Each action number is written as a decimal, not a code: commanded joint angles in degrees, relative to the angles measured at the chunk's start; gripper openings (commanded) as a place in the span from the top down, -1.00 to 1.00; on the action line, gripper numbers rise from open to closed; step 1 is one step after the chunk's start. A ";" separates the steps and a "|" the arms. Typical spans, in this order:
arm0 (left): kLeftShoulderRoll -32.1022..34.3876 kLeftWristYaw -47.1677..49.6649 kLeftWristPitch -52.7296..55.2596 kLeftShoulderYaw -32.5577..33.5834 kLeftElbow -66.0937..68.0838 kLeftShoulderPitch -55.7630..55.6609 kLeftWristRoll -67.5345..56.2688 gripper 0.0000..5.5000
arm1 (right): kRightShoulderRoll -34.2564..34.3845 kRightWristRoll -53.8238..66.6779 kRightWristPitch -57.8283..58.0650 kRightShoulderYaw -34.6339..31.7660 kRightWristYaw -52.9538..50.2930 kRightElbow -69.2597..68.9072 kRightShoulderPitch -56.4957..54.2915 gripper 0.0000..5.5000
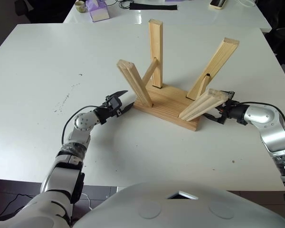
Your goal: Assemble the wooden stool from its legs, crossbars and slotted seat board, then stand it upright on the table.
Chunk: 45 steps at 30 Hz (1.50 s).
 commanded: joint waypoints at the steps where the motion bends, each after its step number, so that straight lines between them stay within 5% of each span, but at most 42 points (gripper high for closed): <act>1: 1.89 -4.22 4.46 -3.70 -7.95 8.80 1.18 -0.08 | 2.30 -0.24 -2.14 2.98 1.59 3.27 2.40 -0.68; 14: 7.53 -7.40 15.72 -1.22 -24.93 14.26 -6.07 -0.08 | 6.57 5.51 -3.42 -1.51 1.27 -2.29 3.86 -0.68; 29: 13.78 -11.56 22.21 7.31 -28.46 13.91 -10.30 -0.08 | -0.97 12.07 2.33 -15.96 4.40 -15.64 16.09 -0.68; 39: 13.19 -14.57 10.40 1.94 -19.67 13.03 -1.74 -0.08 | 0.09 11.29 2.07 -11.56 5.59 -19.47 22.22 -0.68; 45: 9.40 -14.70 15.51 -2.50 -26.81 12.86 -4.05 -0.08 | 2.35 12.00 3.16 -7.99 5.42 -20.68 20.28 -0.68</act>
